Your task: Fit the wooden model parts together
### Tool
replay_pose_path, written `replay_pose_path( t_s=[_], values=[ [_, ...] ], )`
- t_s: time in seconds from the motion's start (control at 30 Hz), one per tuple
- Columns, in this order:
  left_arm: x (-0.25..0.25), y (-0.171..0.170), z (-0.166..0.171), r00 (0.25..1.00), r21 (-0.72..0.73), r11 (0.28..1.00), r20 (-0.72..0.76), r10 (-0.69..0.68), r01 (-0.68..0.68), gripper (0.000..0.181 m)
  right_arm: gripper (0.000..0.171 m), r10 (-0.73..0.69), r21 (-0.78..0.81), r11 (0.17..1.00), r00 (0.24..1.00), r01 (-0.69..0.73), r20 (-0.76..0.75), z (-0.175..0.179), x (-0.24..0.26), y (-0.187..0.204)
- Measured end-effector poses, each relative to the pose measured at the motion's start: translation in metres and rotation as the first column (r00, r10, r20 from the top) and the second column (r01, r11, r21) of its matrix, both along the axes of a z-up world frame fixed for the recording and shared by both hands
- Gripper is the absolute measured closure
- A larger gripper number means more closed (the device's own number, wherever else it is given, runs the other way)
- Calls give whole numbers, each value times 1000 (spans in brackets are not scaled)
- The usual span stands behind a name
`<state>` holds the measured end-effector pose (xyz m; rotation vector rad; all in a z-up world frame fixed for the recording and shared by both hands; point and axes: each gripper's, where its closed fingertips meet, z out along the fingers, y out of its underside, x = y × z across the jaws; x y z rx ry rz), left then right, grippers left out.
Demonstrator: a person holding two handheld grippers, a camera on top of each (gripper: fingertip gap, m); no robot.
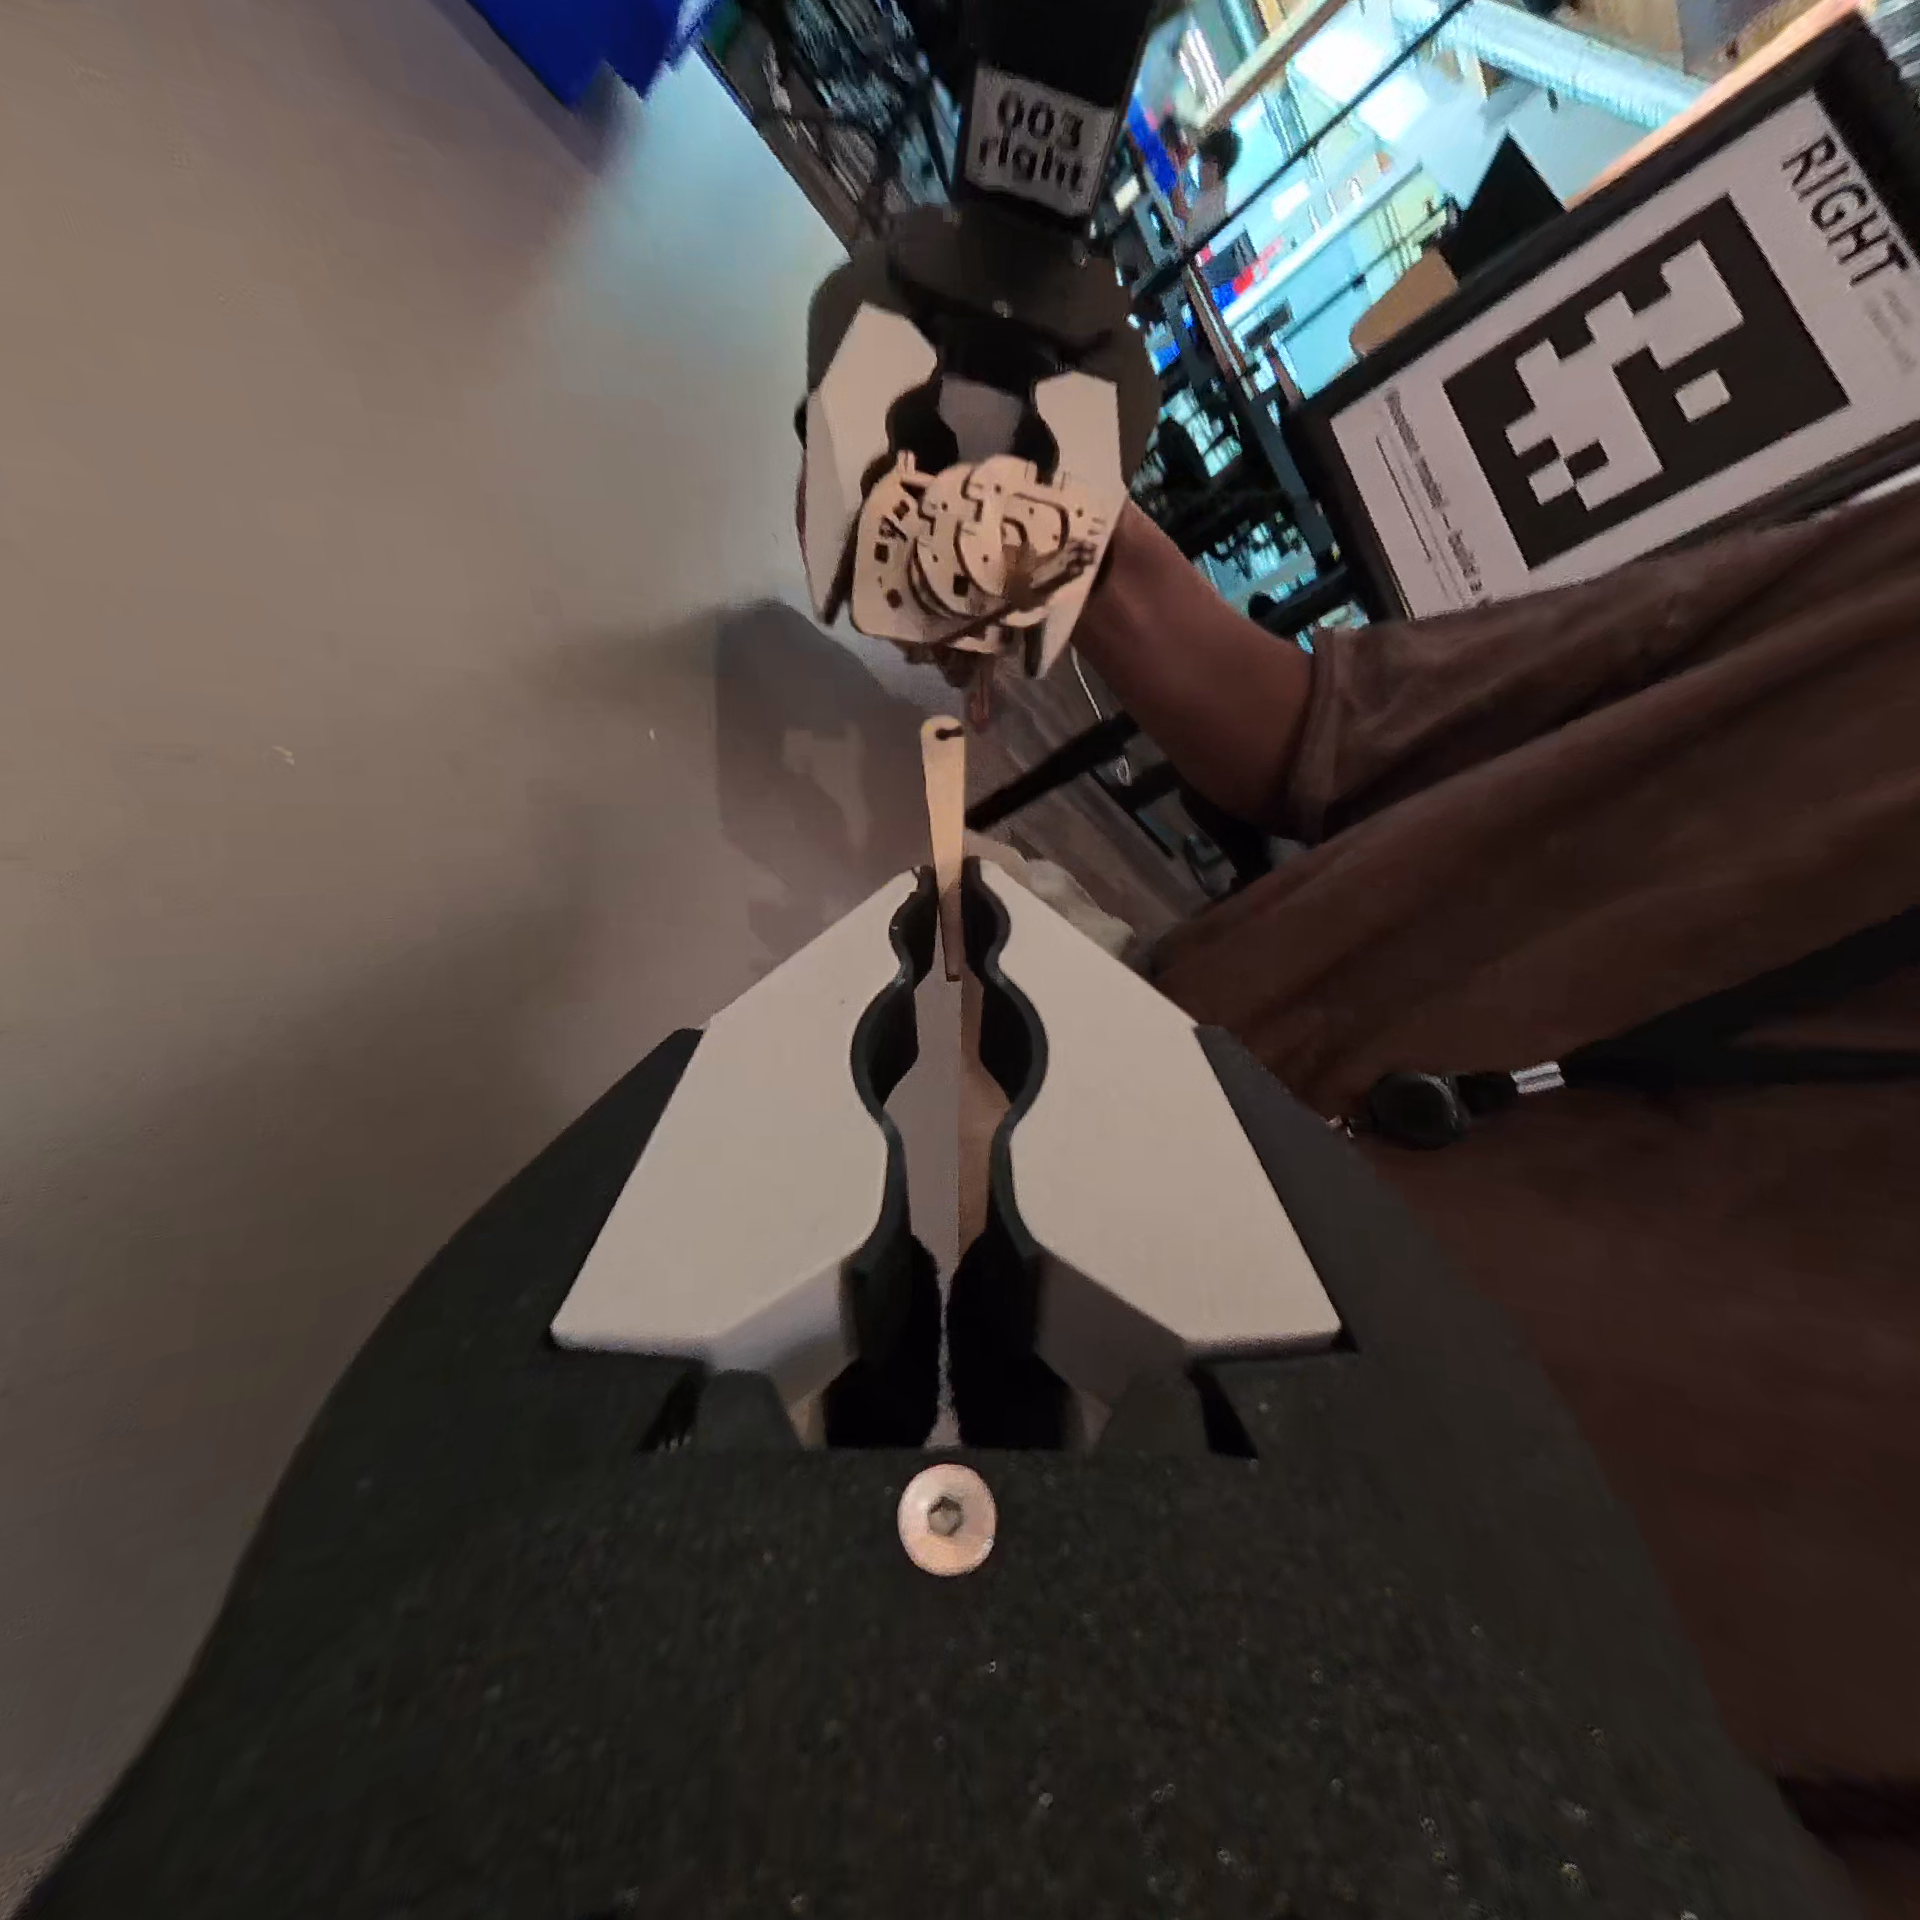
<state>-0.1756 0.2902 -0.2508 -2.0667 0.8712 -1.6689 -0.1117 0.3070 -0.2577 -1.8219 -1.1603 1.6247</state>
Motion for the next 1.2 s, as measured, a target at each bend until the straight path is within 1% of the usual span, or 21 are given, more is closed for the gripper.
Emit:
replay_pose_path(
  t_s=[0.03,0.1,0.2,0.27,0.3,0.33,0.4,0.43,0.5,0.57,0.67,0.73,0.8,0.83,0.87,0.93,0.97,1.0,1.07,1.13,1.2],
  values=[
    [0,4,3,999,20,999,6,39,-40,180,123,7,-40,999,1000,-7,-14,3,1,0],
    [0,4,17,994,15,997,81,78,-80,180,123,2,-69,998,1000,-4,-25,8,4,1],
    [-5,7,29,973,17,983,148,180,-184,180,123,-16,-34,999,1000,16,3,7,10,2],
    [-11,13,32,942,23,956,178,284,-293,180,123,-50,-8,999,999,50,4,7,14,7],
    [-16,17,27,922,24,933,165,351,-360,180,123,-72,8,997,997,72,11,5,15,11],
    [-23,23,17,898,29,902,122,424,-430,180,123,-95,23,995,995,95,17,4,16,15],
    [-44,34,-12,822,60,823,-36,568,-565,180,123,-132,54,990,990,129,56,-2,17,22],
    [-56,37,-24,781,88,789,-112,614,-607,180,123,-139,87,987,987,132,84,-5,18,25],
    [-86,44,-41,681,217,724,-247,690,-655,180,122,-131,180,979,976,100,174,-14,18,33],
    [-100,44,-46,627,319,704,-320,710,-634,180,122,-104,226,974,941,30,322,-26,21,45],
    [-95,43,-52,590,463,712,-403,700,-528,180,122,-90,279,960,909,-29,406,-27,15,73],
    [-82,41,-62,592,483,736,-444,673,-475,180,123,-64,320,943,892,-92,446,-27,8,90],
    [-60,33,-72,646,419,790,-460,609,-447,172,123,-35,363,917,875,-163,483,-28,-2,105],
    [-53,28,-79,659,390,814,-480,579,-431,168,123,-8,367,907,860,-209,510,-29,-6,108],
    [-50,27,-84,657,384,819,-491,572,-426,164,123,20,367,895,845,-254,535,-29,-11,112],
    [-43,26,-80,694,401,823,-453,560,-402,155,123,89,359,871,827,-335,555,-28,-22,116],
    [-41,26,-76,711,415,823,-434,554,-389,150,123,141,336,864,821,-375,554,-27,-28,116],
    [-39,26,-70,730,427,821,-406,549,-379,141,123,196,300,861,811,-412,552,-27,-33,115],
    [-39,31,-58,759,439,812,-352,548,-384,127,123,282,198,861,765,-468,579,-33,-37,118],
    [-41,46,-46,774,467,790,-291,563,-399,126,123,366,103,851,722,-515,587,-39,-40,120],
    [-45,69,-36,776,478,779,-270,571,-406,113,123,440,65,828,718,-557,539,-36,-52,117]
  ],
)
